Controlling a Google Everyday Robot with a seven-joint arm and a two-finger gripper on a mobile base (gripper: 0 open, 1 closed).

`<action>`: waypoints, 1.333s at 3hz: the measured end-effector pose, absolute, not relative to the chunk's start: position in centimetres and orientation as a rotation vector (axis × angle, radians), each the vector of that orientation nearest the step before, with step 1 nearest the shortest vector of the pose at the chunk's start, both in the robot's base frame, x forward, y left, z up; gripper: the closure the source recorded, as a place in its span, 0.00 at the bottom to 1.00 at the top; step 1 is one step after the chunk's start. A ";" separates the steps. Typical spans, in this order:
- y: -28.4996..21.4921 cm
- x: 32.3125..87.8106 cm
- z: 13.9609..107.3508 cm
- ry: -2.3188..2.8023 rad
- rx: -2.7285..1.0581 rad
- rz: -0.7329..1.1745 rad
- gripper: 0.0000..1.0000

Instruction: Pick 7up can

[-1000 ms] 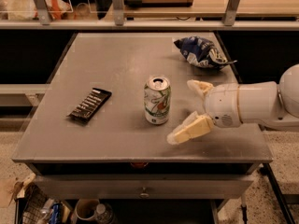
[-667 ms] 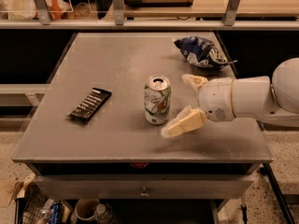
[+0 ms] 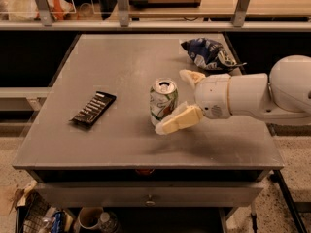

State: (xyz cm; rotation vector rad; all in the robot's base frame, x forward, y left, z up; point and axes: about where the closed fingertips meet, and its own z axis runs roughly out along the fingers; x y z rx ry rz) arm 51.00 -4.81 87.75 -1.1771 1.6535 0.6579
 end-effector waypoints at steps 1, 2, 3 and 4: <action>-3.8 51.6 88.6 1.623 -1.170 0.672 0.18; -3.3 51.8 89.3 1.604 -1.171 0.683 0.41; -3.3 52.1 90.3 1.587 -1.165 0.693 0.65; -4.0 52.8 92.8 1.574 -1.149 0.688 0.88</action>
Offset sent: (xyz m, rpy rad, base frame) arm 0.0129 0.0151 0.0212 0.0565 -0.0312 0.0225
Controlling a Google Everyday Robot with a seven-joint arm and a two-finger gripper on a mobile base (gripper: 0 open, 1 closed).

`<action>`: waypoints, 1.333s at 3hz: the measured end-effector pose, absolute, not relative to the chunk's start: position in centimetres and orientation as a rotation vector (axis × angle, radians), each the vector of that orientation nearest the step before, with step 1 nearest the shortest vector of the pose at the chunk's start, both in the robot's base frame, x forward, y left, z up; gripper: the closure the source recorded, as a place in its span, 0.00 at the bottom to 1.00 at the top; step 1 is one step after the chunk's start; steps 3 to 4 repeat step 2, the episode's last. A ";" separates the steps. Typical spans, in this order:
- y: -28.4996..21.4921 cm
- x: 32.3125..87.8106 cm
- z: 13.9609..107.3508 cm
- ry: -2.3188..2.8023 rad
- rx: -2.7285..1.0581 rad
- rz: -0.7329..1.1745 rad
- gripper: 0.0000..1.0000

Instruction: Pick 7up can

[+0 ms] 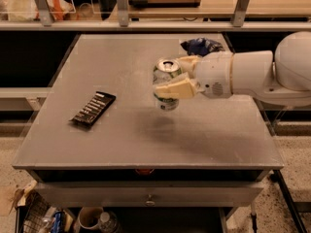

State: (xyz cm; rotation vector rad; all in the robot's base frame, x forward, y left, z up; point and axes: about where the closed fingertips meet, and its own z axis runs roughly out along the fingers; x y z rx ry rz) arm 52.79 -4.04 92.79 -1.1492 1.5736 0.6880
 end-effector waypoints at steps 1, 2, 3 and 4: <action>-5.3 53.7 95.5 1.565 -1.128 0.678 1.00; -5.4 53.8 96.0 1.561 -1.125 0.674 1.00; -5.4 53.8 96.0 1.561 -1.125 0.674 1.00; -5.4 53.8 96.0 1.561 -1.125 0.674 1.00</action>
Offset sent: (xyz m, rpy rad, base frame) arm 0.0080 -0.0115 0.0251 0.0116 -0.0107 -0.0151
